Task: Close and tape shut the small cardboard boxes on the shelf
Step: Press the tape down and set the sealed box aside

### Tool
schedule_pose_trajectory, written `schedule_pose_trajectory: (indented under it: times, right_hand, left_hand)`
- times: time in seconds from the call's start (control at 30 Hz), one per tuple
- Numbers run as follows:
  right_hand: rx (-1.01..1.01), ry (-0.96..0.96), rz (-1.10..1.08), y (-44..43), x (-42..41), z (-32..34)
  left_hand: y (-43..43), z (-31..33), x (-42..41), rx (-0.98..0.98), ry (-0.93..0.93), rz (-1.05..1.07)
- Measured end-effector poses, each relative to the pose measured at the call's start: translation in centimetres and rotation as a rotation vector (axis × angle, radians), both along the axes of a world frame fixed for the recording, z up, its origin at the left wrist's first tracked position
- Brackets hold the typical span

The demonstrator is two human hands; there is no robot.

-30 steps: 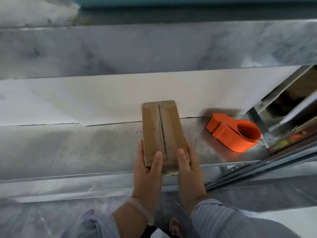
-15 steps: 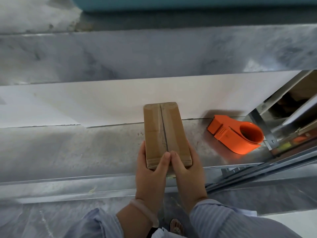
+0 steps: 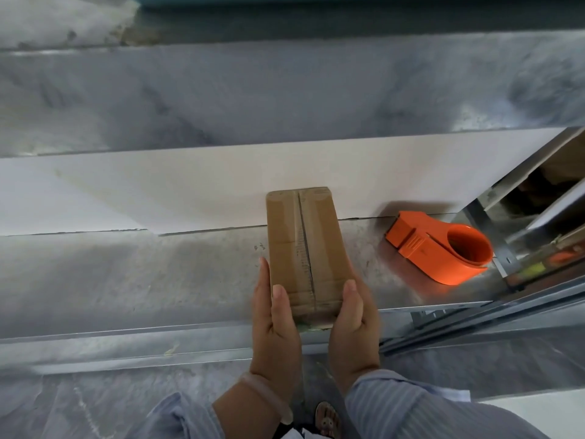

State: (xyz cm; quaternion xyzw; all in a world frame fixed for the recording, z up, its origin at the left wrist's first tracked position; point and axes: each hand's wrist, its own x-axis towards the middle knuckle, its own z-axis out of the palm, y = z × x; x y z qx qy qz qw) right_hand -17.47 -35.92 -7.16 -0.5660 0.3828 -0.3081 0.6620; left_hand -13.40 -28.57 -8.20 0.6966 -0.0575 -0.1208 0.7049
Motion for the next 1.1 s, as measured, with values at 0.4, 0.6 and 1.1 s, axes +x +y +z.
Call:
schedule_pose_trajectory:
  times: [0.4, 0.6, 1.1]
  right_hand:
    - [0.173, 0.078, -0.045, -1.3, 0.1, 1.1]
    - [0.137, 0.154, 0.049, -5.3, -1.6, 3.2]
    - [-0.312, 0.311, 0.192, -5.2, 0.7, 4.4]
  left_hand:
    - [1.4, 0.9, 0.4, -0.068, 0.179, -0.224]
    - [4.5, 0.9, 0.5, 0.138, 0.046, -0.261]
    - [5.8, 4.9, 6.4, 0.438, -0.110, 0.046]
